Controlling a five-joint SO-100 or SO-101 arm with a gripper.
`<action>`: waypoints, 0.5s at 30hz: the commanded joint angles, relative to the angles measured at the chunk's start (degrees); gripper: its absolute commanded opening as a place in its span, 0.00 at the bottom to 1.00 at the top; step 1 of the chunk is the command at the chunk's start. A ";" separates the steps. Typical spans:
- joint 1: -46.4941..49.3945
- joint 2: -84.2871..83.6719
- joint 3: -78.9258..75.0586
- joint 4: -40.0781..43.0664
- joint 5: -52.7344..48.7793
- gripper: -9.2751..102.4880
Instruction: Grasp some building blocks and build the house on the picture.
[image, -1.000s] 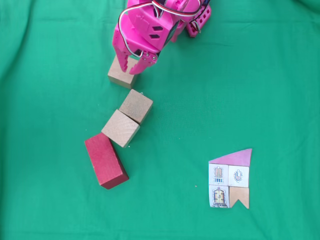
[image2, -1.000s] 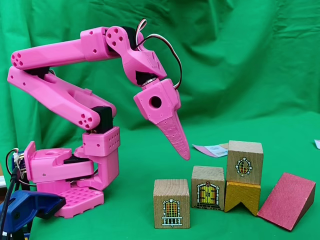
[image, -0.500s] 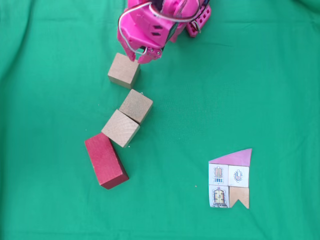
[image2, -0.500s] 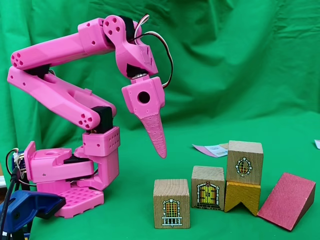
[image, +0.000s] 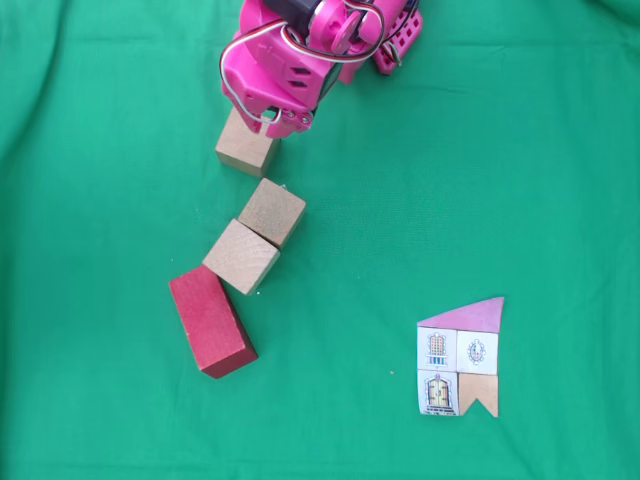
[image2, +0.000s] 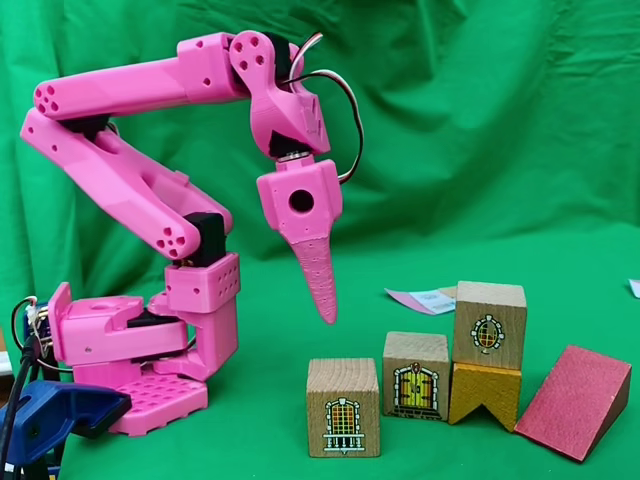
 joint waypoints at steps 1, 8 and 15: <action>0.44 -1.93 -2.46 -0.79 -0.53 0.08; 0.62 -4.83 -2.46 -3.25 -0.53 0.08; 2.02 -7.03 -2.29 -6.33 -0.62 0.08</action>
